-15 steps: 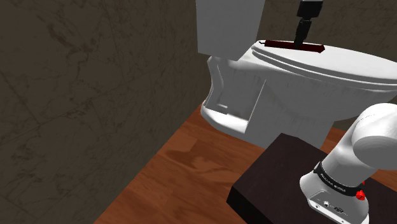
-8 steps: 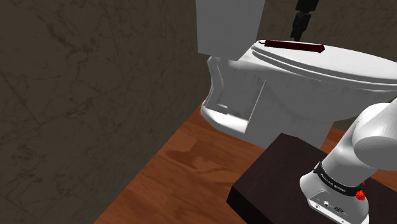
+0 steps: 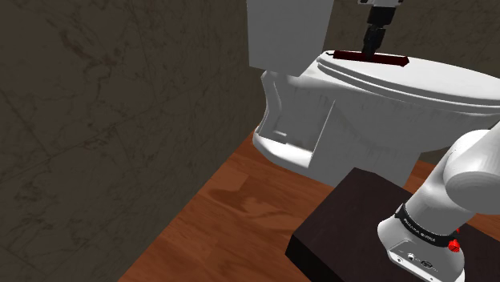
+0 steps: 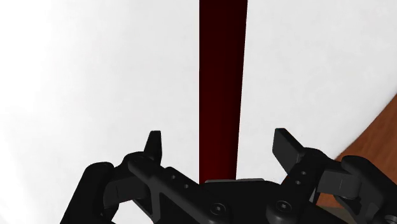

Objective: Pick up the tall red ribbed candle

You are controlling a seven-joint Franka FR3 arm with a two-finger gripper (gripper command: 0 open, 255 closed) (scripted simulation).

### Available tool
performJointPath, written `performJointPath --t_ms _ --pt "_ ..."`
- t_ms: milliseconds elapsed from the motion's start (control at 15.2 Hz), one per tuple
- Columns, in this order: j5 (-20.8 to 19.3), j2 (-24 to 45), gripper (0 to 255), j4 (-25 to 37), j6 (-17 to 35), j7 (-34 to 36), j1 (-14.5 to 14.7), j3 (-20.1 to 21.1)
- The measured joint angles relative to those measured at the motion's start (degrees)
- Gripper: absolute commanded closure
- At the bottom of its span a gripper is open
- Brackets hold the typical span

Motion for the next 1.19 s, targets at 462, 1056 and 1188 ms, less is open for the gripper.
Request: performJointPath --t_ms 462,1056,1188 --pt "-0.16 -0.36 255 -0.82 0.65 0.22 -0.01 0.09" --pt "0.25 0.4 255 2.6 -2.22 -0.15 0.11 0.06" --pt "0.45 0.79 255 4.54 -3.8 -0.37 0.15 0.03"
